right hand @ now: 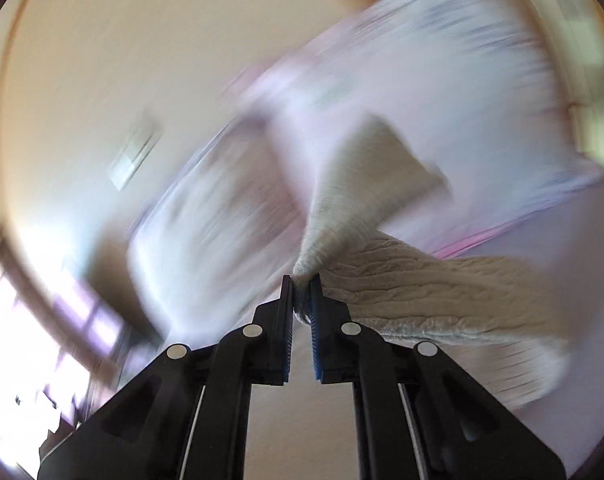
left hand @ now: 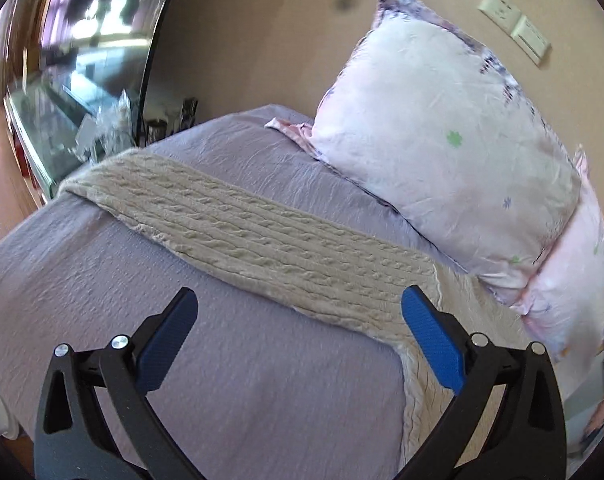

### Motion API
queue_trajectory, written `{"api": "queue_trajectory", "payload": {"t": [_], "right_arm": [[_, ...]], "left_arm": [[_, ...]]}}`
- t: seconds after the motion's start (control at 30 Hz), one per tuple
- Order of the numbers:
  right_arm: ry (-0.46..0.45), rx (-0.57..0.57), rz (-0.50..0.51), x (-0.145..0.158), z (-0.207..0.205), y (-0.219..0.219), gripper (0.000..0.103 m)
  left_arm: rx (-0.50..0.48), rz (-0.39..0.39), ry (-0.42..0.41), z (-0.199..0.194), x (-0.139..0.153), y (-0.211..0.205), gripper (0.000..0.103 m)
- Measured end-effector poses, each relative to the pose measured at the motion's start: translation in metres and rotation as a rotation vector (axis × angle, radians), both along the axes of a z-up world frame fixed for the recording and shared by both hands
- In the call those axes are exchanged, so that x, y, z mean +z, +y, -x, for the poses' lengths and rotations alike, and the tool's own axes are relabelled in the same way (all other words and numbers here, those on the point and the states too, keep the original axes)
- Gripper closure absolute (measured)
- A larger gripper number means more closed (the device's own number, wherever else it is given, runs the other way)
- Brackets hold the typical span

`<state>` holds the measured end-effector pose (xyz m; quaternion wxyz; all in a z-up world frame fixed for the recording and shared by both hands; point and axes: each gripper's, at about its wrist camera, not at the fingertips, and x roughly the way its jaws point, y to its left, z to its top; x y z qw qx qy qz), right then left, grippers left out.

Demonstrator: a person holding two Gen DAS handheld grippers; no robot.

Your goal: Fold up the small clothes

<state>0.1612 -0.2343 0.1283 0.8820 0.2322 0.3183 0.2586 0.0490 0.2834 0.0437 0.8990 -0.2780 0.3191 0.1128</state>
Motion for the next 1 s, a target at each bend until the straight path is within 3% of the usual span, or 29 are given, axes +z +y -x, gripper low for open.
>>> {"api": "queue_trajectory", "payload": {"t": [0.07,0.1,0.17,0.23,0.27,0.33,0.4,0.6,0.67,0.7,0.77,0.8,0.83,0.87,0.93,1.0], "right_arm": [[0.071,0.183,0.000,-0.014,0.001,0.056,0.094],[0.074,0.211,-0.008,-0.015,0.004,0.065,0.093],[0.025,0.174,-0.002,-0.010,0.015,0.059,0.079],[-0.018,0.073,0.008,-0.004,0.024,0.033,0.035],[-0.025,0.039,0.004,-0.002,0.022,0.020,0.032],[-0.018,-0.021,0.007,0.001,0.022,-0.011,0.032],[-0.008,-0.079,0.018,-0.003,0.028,-0.031,0.032],[0.022,-0.183,0.017,-0.023,0.044,-0.076,0.032],[0.027,-0.201,-0.004,-0.029,0.051,-0.083,0.032],[0.031,-0.207,-0.015,-0.030,0.055,-0.088,0.032],[0.048,-0.217,-0.038,-0.038,0.058,-0.095,0.032],[0.059,-0.219,-0.048,-0.042,0.060,-0.099,0.032],[0.065,-0.220,-0.051,-0.044,0.061,-0.101,0.032],[0.074,-0.225,-0.053,-0.048,0.062,-0.105,0.032],[0.082,-0.238,-0.056,-0.054,0.066,-0.113,0.032],[0.082,-0.251,-0.064,-0.056,0.068,-0.121,0.032]], "left_arm": [[0.029,0.032,0.024,-0.003,-0.004,0.016,0.002],[0.031,0.055,0.020,-0.002,-0.005,0.022,0.002],[0.044,0.111,0.018,-0.001,-0.009,0.037,0.002],[0.069,0.161,-0.001,-0.002,-0.013,0.055,0.002],[0.092,0.179,-0.010,-0.004,-0.015,0.066,0.002],[0.140,0.207,-0.007,-0.006,-0.019,0.081,0.002],[0.199,0.282,-0.005,-0.008,-0.029,0.101,0.002],[0.333,0.424,-0.083,-0.001,-0.038,0.149,0.009],[0.357,0.437,-0.081,-0.002,-0.039,0.158,0.015],[0.370,0.432,-0.074,-0.004,-0.041,0.163,0.025],[0.391,0.402,-0.021,-0.010,-0.043,0.171,0.056],[0.391,0.409,0.001,-0.014,-0.046,0.172,0.087],[0.380,0.434,0.010,-0.017,-0.050,0.173,0.095],[0.372,0.443,-0.001,-0.019,-0.049,0.171,0.095],[0.321,0.375,-0.038,-0.027,-0.030,0.153,0.096],[0.180,0.298,-0.099,-0.044,0.001,0.112,0.096]]}}
